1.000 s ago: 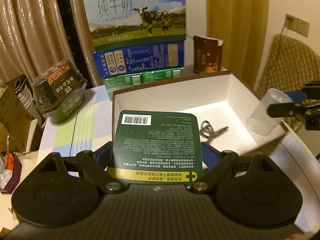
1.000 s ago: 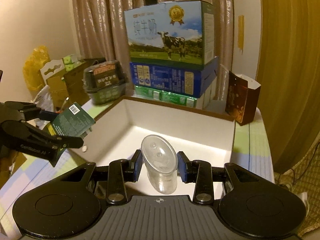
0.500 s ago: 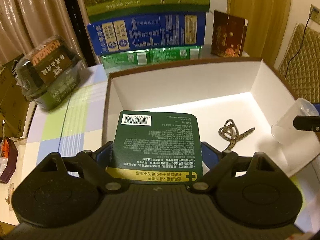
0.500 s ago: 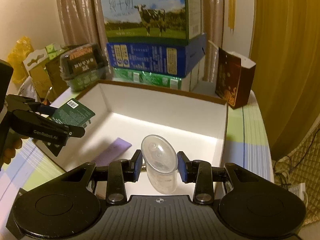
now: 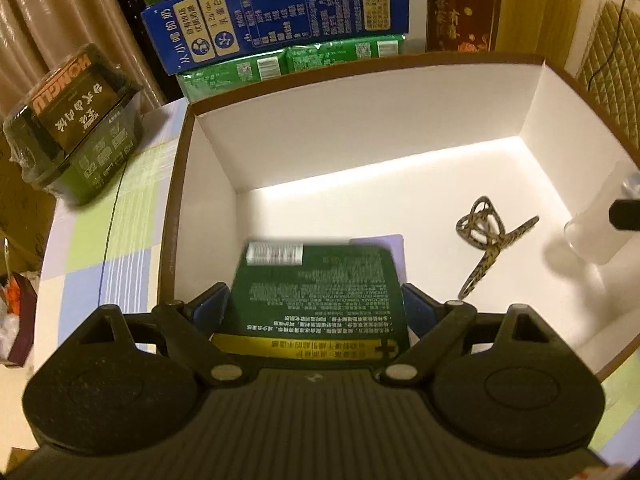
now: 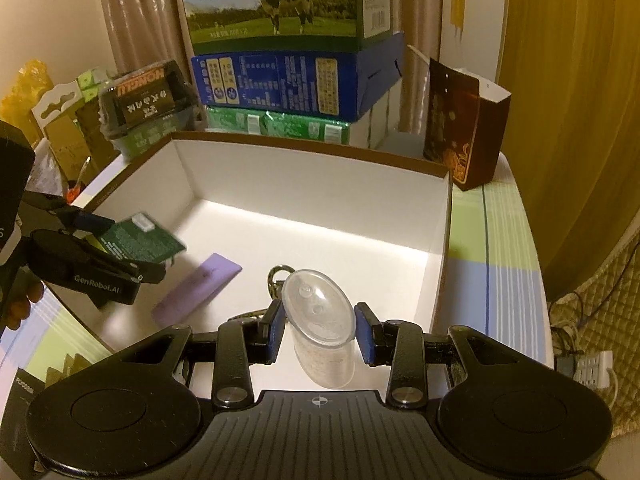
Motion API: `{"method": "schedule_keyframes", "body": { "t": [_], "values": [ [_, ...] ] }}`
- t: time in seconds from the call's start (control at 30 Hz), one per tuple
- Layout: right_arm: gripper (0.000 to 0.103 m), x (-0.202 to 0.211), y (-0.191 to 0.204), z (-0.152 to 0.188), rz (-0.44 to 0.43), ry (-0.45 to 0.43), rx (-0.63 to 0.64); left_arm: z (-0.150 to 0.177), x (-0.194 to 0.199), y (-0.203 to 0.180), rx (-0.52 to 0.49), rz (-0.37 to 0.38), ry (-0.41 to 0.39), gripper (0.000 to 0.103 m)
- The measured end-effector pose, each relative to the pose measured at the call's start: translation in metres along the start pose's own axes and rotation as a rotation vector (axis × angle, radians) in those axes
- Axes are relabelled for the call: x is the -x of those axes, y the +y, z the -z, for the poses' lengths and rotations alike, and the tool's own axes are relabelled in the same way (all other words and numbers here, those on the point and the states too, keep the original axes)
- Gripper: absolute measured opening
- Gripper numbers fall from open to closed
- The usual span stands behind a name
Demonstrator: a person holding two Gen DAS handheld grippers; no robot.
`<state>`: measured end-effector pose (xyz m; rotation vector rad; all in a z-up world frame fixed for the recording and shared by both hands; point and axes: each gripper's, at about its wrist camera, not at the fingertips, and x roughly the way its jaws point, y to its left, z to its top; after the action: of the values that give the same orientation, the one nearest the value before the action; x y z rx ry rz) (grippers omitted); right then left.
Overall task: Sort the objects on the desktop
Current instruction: 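Open the left tool dropping the packet while the right tool releases the cup in the box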
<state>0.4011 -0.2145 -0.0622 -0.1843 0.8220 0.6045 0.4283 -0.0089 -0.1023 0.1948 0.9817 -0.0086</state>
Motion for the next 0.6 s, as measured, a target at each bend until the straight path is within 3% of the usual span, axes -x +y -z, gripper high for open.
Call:
{"method": "schedule_keyframes", "body": {
  "t": [0.6],
  "values": [
    [0.035, -0.008, 0.0, -0.001, 0.02, 0.04, 0.017, 0.0, 0.01, 0.003, 0.007, 0.033, -0.014, 0.088]
  ]
}}
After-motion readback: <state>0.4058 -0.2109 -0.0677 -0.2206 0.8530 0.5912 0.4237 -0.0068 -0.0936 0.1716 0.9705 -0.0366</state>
